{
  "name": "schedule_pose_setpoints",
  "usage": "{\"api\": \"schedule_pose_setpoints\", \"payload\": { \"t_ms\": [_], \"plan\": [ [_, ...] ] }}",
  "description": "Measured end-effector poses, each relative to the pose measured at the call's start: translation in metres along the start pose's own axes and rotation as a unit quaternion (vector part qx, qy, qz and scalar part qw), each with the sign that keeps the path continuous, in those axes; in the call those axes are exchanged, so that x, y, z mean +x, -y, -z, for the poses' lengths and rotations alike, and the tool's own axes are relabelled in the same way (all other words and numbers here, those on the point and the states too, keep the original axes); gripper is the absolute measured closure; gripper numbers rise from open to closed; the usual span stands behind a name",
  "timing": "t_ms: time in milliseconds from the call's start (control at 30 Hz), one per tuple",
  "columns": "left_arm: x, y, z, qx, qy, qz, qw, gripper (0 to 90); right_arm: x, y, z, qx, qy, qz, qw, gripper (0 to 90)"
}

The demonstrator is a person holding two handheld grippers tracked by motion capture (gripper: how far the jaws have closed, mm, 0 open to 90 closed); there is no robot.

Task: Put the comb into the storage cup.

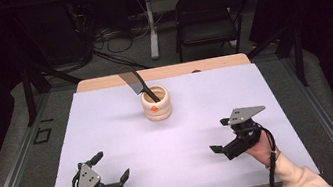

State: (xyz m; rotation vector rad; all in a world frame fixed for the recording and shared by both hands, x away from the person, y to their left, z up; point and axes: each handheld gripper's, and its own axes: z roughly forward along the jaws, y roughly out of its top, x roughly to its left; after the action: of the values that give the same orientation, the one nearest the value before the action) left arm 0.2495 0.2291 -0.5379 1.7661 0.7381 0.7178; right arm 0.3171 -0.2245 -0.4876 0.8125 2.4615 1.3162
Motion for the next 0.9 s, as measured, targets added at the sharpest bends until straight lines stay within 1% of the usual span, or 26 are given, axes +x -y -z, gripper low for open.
{"api": "schedule_pose_setpoints", "payload": {
  "t_ms": [367, 400, 600, 700, 800, 900],
  "plan": [
    [0.000, 0.000, 0.000, 0.001, 0.000, 0.000, 1.0000, 0.2, 0.006, 0.010, 0.010, -0.006, 0.010, 0.002, 0.9999, 0.0],
    [0.000, 0.000, 0.000, 0.001, 0.000, -0.001, 1.0000, 0.2, 0.007, 0.012, 0.011, -0.007, 0.012, 0.005, 0.9999, 0.0],
    [0.000, 0.000, -0.001, 0.002, 0.000, 0.000, 1.0000, 0.2, 0.011, 0.018, 0.016, -0.015, 0.018, 0.006, 0.9997, 0.0],
    [0.000, 0.001, -0.001, 0.002, 0.000, 0.001, 1.0000, 0.2, 0.013, 0.021, 0.018, -0.015, 0.020, 0.005, 0.9997, 0.0],
    [0.000, 0.001, -0.001, 0.002, 0.000, 0.000, 1.0000, 0.2, 0.016, 0.024, 0.020, -0.018, 0.029, 0.011, 0.9994, 0.0],
    [0.000, 0.001, -0.001, 0.002, 0.000, 0.000, 1.0000, 0.1, 0.018, 0.028, 0.021, -0.016, 0.029, 0.010, 0.9994, 0.0]
  ]
}}
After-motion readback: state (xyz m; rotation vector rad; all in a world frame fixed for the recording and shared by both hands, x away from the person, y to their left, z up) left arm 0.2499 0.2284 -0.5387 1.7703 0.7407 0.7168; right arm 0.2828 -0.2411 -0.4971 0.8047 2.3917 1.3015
